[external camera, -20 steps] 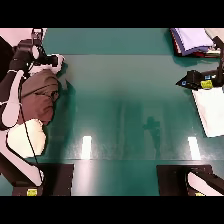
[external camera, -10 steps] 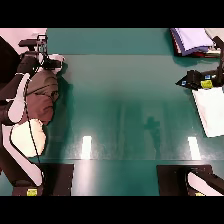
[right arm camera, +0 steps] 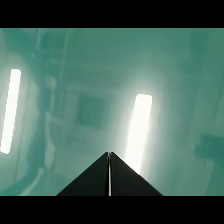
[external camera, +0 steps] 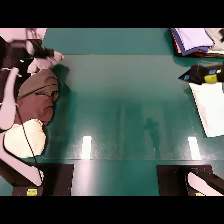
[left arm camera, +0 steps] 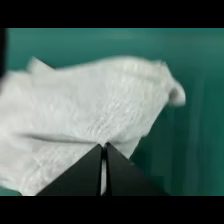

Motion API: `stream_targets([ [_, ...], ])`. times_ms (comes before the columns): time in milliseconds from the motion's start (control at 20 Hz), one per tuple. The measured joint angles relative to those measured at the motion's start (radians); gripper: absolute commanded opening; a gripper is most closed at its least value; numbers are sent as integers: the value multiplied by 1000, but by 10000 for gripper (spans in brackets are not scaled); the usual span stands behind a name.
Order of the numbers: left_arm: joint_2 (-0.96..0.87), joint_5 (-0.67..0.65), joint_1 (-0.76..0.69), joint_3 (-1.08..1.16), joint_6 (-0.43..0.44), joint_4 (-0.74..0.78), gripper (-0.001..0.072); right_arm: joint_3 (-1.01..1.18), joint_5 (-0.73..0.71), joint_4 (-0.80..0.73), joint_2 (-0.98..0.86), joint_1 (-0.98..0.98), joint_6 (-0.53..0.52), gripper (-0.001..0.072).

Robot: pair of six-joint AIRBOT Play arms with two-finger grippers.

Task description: Fold the shirts.

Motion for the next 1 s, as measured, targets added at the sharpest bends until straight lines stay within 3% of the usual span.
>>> stream_targets([
  [250, 299, -89, -69, 103, 101, -10, 20, 224, -35, -5, 0, 0, -4, 14],
  [450, 509, -248, -217, 128, 181, -21, 20, 368, -46, -8, 0, 0, -6, 14],
  [650, 570, -399, -428, 112, 209, -92, 20, 452, -48, -9, 0, 0, -7, 14],
  [850, 518, -410, -678, 44, 229, -260, 42, 500, -32, -9, 0, 0, -7, 14],
  [900, 494, -400, -728, 32, 239, -302, 320, 507, -25, -8, 1, 0, -7, 14],
  [950, 465, -383, -774, 24, 252, -343, 538, 513, -21, -9, 2, 0, -7, 14],
  [1000, 438, -376, -806, 17, 262, -374, 542, 517, -15, -8, 3, 0, -7, 14],
])
